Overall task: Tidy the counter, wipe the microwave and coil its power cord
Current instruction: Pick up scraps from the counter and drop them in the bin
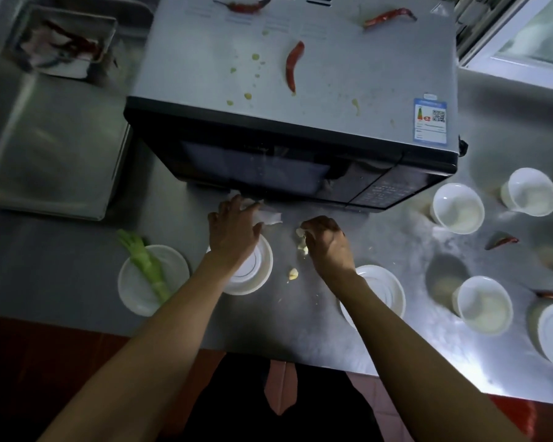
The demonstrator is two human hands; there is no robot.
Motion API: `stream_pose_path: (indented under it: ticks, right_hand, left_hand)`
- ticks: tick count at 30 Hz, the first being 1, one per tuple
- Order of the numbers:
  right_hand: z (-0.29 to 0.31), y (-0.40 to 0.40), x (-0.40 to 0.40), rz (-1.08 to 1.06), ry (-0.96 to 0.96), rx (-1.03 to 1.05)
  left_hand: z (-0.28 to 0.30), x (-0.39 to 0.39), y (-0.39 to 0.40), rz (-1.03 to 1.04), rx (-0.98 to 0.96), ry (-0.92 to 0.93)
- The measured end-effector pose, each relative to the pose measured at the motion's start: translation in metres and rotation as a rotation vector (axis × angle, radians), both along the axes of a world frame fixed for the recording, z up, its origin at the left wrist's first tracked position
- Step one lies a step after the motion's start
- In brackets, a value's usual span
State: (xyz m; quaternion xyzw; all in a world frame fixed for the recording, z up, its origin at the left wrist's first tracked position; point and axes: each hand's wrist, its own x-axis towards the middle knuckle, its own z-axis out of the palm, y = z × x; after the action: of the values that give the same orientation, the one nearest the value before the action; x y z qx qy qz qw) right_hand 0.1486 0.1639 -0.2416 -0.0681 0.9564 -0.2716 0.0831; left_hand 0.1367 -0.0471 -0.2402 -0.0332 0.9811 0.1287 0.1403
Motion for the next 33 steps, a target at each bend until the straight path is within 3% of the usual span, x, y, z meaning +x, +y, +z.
stream_pose_path:
  ticks: [8,15,20,33]
  right_hand:
    - [-0.001,-0.014,0.005,0.025,0.059,0.012]
    - [0.006,-0.013,0.008,-0.033,0.097,-0.013]
    - [0.015,-0.003,0.016,-0.107,0.141,-0.017]
    - [0.045,0.09,0.083,-0.432,0.238,-0.021]
  left_hand:
    - [-0.012,-0.01,-0.001,-0.042,0.027,0.129]
    - [-0.006,-0.01,-0.004,-0.093,0.226,0.272]
    - [0.006,-0.005,0.003,-0.18,0.261,0.36]
    - [0.045,0.019,0.112,-0.504,0.277,0.339]
